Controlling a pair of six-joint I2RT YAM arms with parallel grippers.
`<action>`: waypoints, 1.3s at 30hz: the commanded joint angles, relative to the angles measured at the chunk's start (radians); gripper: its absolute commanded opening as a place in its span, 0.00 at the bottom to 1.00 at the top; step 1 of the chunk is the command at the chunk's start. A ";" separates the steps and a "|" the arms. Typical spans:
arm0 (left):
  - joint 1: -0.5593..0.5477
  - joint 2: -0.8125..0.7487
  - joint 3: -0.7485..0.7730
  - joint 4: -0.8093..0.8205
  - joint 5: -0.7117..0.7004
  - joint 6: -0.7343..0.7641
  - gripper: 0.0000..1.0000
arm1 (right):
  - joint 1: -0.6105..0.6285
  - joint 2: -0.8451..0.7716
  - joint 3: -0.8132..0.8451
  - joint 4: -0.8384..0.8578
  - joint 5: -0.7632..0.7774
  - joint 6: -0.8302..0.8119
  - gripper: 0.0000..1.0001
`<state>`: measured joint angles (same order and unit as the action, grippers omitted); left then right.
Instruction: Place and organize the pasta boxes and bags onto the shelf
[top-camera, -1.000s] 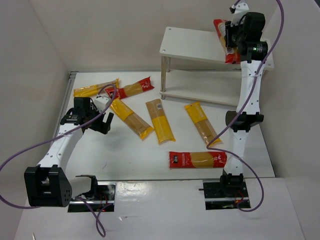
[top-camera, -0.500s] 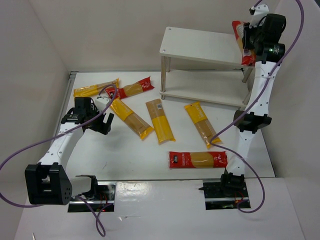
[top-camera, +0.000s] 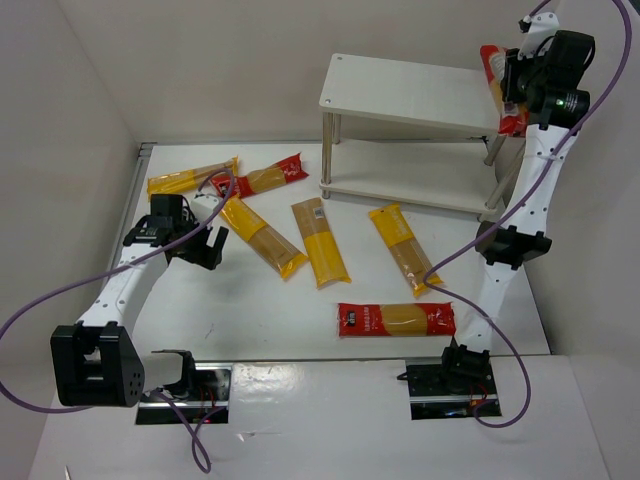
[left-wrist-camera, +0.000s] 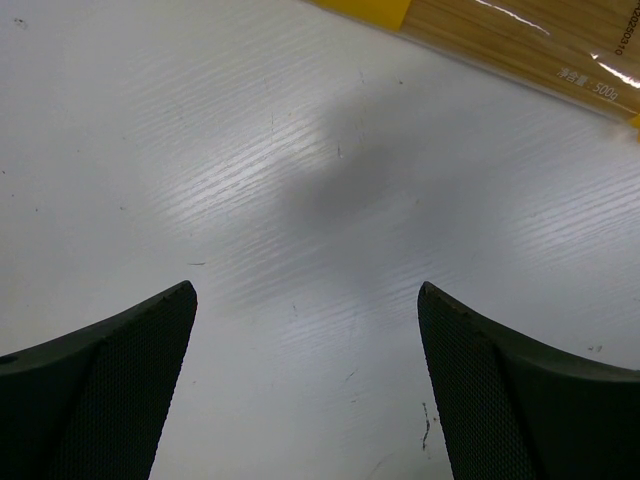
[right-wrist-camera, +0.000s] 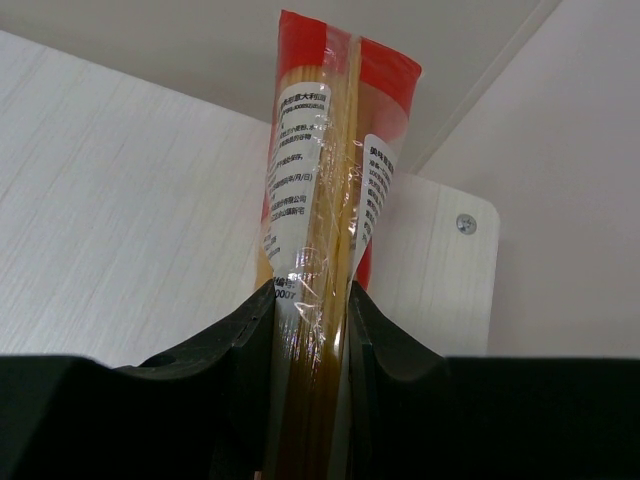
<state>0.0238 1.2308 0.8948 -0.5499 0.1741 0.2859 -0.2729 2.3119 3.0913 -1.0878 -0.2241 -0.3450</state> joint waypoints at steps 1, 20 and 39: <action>0.005 0.007 0.016 0.002 0.022 0.010 0.97 | -0.017 -0.069 0.040 -0.034 0.026 -0.012 0.00; 0.005 0.007 0.016 0.002 0.031 0.019 0.97 | -0.008 -0.132 0.040 -0.043 0.006 -0.003 0.86; 0.005 -0.002 0.026 -0.007 0.041 0.019 0.97 | 0.003 -0.207 0.040 -0.132 -0.076 -0.012 0.96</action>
<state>0.0238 1.2308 0.8948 -0.5556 0.1886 0.2890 -0.2729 2.1658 3.1023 -1.1755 -0.2607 -0.3538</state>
